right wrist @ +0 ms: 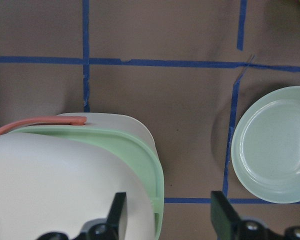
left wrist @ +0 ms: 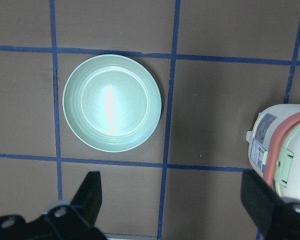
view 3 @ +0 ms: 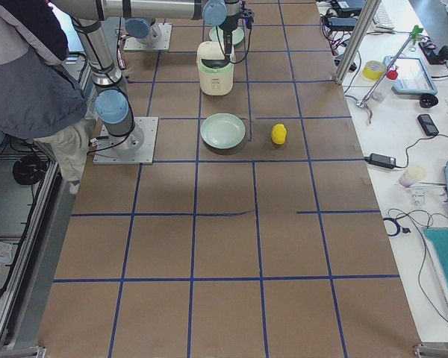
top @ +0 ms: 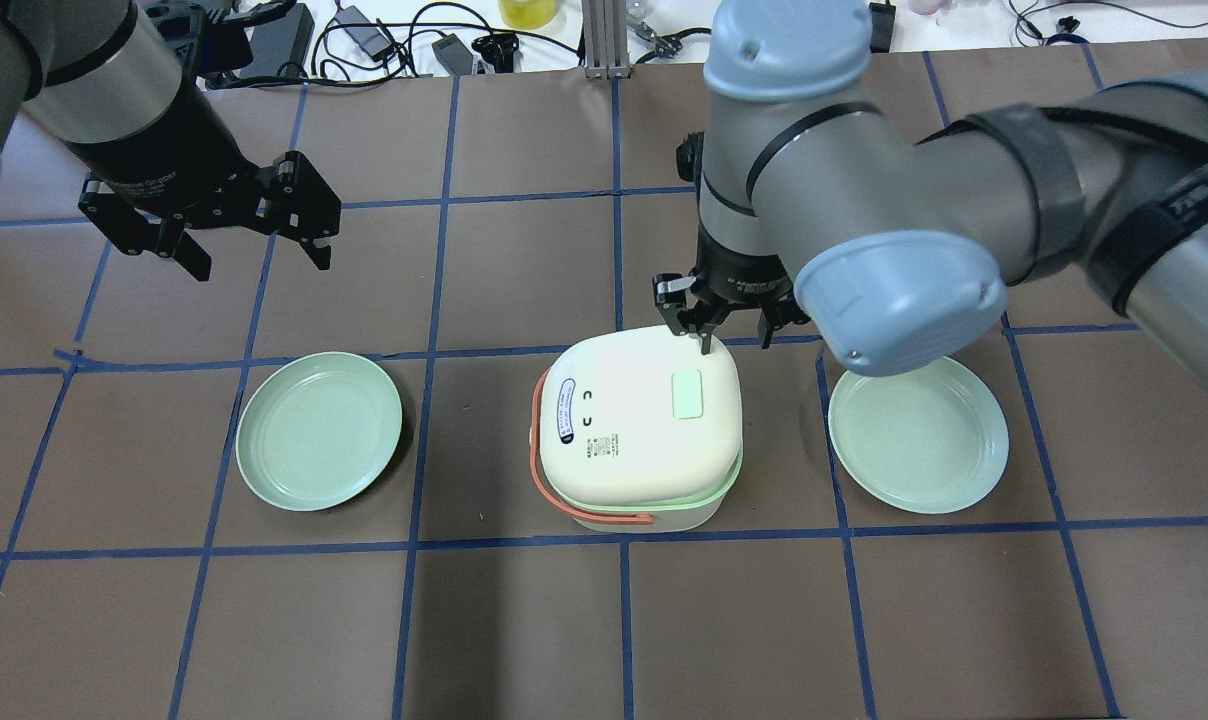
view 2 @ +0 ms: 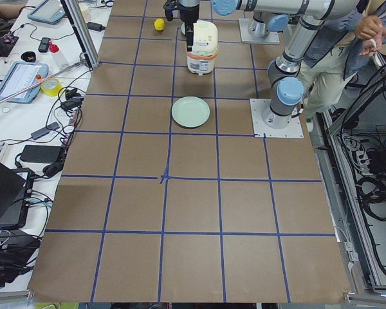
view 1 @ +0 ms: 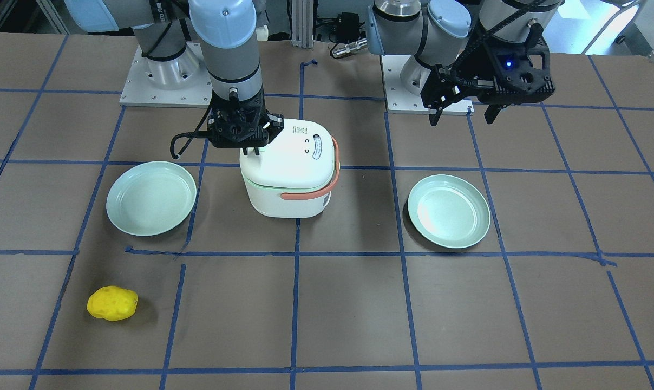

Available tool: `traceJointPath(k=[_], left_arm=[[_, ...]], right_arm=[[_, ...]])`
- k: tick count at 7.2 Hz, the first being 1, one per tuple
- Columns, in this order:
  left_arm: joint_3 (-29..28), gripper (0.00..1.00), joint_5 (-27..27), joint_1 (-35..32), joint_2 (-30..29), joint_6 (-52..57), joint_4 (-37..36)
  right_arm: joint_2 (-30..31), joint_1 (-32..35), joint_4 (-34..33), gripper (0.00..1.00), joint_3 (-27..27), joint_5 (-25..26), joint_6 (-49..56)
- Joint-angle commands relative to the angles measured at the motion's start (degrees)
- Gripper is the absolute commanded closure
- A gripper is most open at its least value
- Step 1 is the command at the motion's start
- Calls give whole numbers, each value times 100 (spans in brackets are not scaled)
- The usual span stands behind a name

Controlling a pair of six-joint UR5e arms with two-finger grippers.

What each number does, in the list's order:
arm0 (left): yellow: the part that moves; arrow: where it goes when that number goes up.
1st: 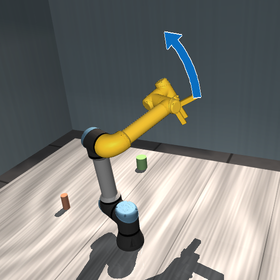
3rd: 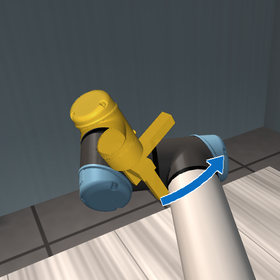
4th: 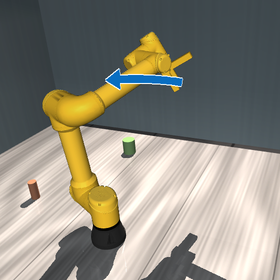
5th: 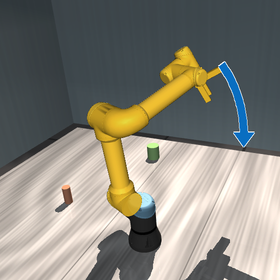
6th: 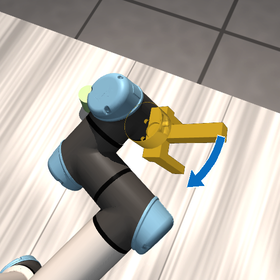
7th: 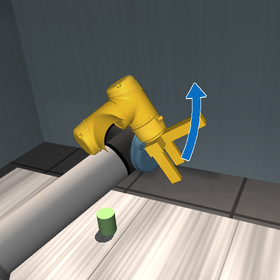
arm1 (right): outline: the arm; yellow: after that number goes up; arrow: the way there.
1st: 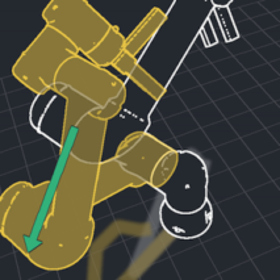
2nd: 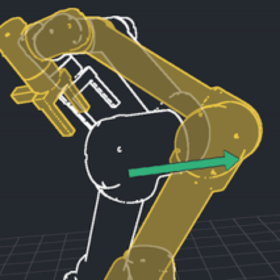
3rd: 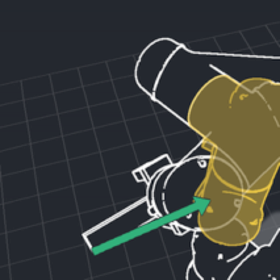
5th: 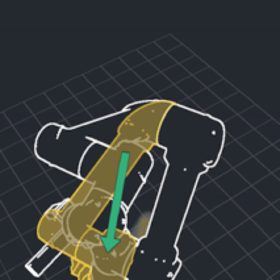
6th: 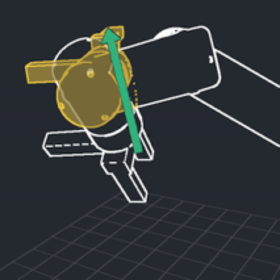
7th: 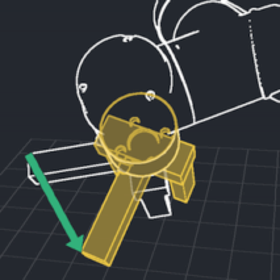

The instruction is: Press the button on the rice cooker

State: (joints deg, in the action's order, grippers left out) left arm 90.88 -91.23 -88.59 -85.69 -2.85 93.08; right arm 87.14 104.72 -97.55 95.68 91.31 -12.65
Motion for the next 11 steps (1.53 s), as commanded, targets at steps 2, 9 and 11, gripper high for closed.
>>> traceJointPath(k=[2,9,11], left_arm=[[0,0,0,0,0,3,0],[0,0,0,0,0,3,0],[0,0,0,0,0,3,0]], right_arm=[[5,-1065,926,0,-1074,-60,886],[32,-1779,1248,0,-1482,-104,1863],[40,-1762,1256,0,-1464,-96,1854]])
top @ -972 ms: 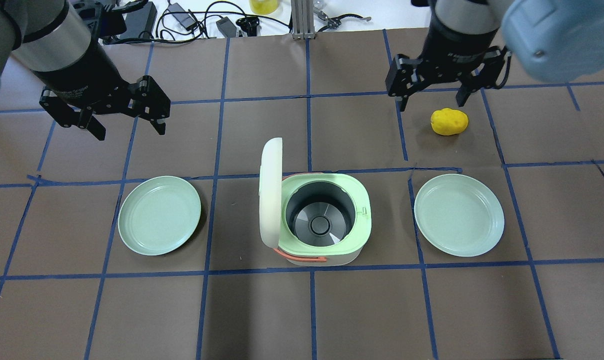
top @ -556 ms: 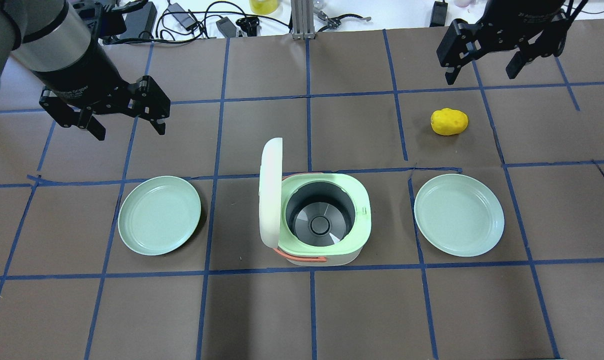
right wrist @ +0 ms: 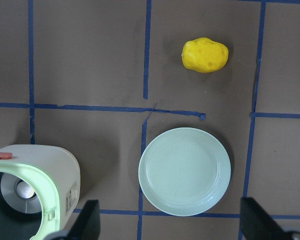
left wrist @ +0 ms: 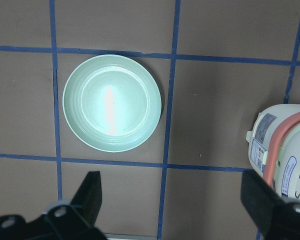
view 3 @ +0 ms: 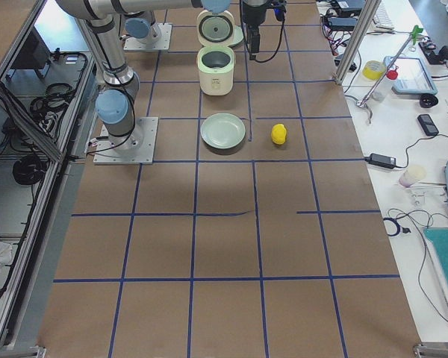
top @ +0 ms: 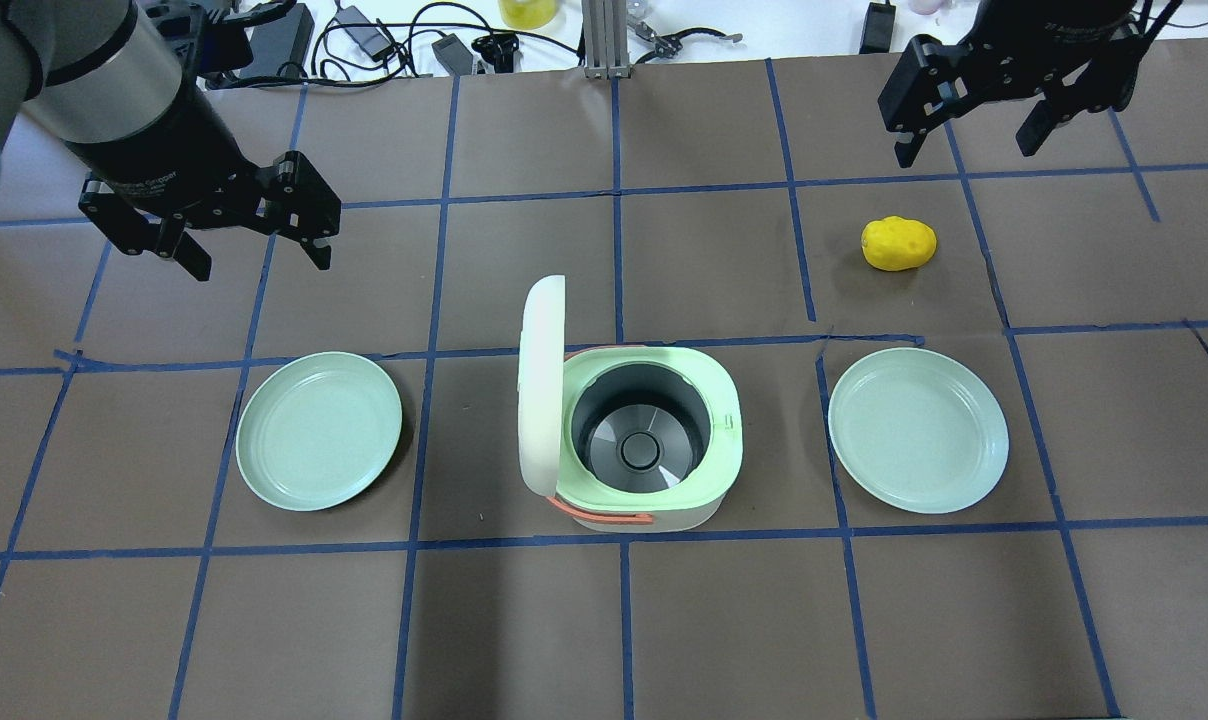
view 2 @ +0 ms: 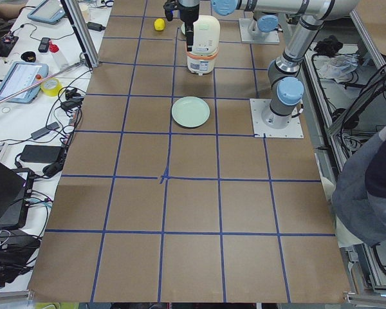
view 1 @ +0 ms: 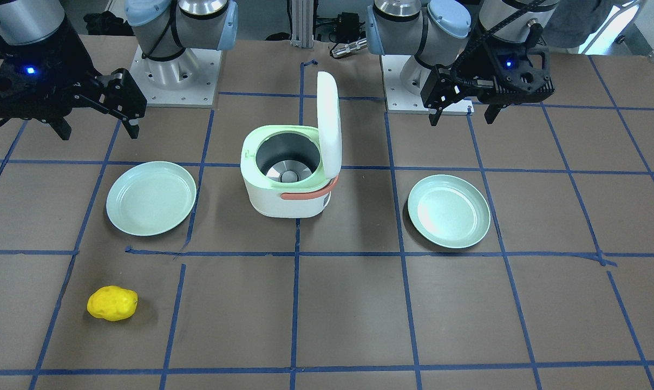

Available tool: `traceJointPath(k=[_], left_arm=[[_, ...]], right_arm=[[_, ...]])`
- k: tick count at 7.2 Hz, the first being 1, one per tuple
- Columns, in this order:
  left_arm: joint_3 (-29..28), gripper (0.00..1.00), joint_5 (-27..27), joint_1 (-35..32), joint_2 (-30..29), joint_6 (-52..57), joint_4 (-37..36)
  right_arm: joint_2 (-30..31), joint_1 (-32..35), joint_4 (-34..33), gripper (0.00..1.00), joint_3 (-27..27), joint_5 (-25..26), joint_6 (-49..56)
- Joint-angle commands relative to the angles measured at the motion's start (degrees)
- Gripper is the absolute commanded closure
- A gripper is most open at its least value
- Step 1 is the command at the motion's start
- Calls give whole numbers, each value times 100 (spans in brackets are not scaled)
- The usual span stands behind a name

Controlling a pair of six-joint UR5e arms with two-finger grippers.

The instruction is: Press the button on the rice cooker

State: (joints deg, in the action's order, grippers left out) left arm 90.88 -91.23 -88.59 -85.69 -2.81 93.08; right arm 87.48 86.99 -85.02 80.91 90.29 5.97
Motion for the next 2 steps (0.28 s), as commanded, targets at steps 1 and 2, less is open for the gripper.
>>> traceJointPath(k=[1,2], left_arm=[[0,0,0,0,0,0,0],[0,0,0,0,0,0,0]], right_arm=[[6,11,3,0,13,6,-17],[6,11,-6,0,13,-3,-8]])
